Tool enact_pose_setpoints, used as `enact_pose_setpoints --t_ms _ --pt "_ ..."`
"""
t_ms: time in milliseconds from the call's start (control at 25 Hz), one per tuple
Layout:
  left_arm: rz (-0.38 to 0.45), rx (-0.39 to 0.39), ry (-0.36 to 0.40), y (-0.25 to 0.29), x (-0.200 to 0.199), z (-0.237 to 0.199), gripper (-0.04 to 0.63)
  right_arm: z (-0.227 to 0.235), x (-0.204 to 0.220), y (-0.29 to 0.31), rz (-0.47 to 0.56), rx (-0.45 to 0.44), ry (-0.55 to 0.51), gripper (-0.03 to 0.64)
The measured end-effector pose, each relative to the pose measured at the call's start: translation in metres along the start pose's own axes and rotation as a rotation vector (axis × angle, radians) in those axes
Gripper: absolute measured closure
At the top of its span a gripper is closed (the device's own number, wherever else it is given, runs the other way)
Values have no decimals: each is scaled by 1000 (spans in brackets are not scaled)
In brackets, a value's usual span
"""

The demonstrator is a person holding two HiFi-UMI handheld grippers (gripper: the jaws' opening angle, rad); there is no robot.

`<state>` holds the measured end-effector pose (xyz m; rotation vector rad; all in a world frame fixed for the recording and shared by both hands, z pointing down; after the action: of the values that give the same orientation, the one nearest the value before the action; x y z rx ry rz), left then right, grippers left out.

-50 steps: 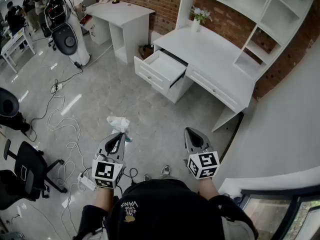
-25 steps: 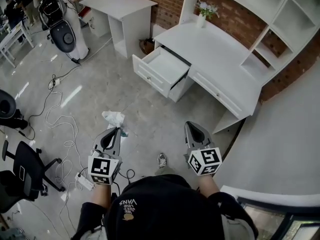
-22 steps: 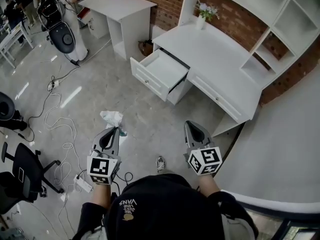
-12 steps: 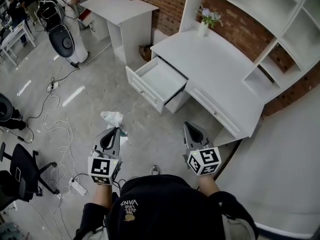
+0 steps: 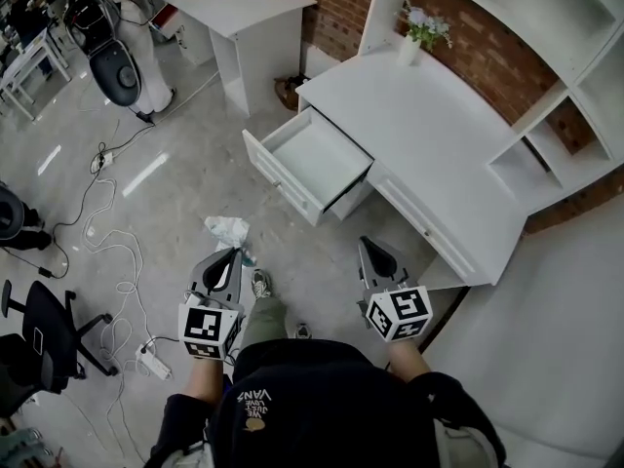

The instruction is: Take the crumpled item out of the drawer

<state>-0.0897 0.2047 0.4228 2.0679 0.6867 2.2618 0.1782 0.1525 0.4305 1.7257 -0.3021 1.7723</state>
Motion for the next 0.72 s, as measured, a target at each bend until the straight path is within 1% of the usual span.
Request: enact_pose_setpoints --t_ms 160,320,480,720 --pt "0 35 5 42 -4 -25 589 13 -5 38 5 28 17 617" --pt "-3 82 20 85 -19 -59 589 21 -24 81 12 65 24 617" --pt "-6 149 51 130 -35 -91 589 27 -42 124 24 118 38 615" --pt "-11 245 88 193 -50 -138 589 33 -58 181 37 194 63 617"
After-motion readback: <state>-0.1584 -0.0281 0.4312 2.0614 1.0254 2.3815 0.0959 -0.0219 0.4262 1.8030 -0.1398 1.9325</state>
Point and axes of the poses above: the fingertips, and each gripper's own axes: y forward along the fingers, z to its right, x out of its underside, the point moved 5 cm from there along -y, backward along the fingers, and after that the axes turned 2 degrees about -x, right-handed, at the moved point
